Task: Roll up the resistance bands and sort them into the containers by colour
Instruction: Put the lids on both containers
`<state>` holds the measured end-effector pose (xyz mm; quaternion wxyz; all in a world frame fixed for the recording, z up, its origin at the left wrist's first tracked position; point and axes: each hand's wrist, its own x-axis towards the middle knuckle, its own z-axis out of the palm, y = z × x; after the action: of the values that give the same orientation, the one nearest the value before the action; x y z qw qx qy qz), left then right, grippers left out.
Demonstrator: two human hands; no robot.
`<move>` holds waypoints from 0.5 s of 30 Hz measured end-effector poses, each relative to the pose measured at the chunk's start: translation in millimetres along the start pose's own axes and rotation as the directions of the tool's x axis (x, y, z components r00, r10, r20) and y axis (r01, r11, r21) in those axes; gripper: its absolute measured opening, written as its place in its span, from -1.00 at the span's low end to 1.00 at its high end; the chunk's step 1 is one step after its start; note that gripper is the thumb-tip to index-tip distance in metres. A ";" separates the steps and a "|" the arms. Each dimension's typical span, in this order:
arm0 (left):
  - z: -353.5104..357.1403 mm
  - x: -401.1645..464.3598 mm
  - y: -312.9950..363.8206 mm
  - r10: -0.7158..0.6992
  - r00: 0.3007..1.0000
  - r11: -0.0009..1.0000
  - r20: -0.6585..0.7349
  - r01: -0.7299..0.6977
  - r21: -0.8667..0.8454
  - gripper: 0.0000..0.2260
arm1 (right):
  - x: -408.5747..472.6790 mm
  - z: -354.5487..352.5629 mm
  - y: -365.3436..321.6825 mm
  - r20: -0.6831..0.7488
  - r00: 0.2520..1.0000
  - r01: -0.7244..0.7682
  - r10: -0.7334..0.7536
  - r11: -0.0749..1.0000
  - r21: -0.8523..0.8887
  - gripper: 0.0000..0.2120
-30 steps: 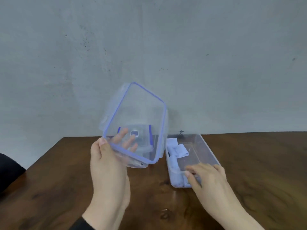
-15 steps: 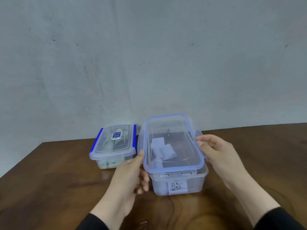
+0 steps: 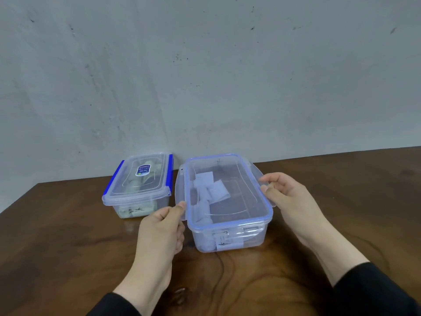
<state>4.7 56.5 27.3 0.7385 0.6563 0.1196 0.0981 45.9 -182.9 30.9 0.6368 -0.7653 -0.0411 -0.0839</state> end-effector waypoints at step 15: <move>-2.6 -3.5 -2.2 0.030 0.999 0.999 0.030 -0.031 0.032 -0.68 | -8.6 1.5 -5.8 0.004 0.999 -0.039 0.039 0.999 0.030 -0.87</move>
<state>0.6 57.7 25.0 0.7279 0.6712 0.1006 0.0977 36.5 -180.0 34.7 0.6497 -0.7565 -0.0284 -0.0698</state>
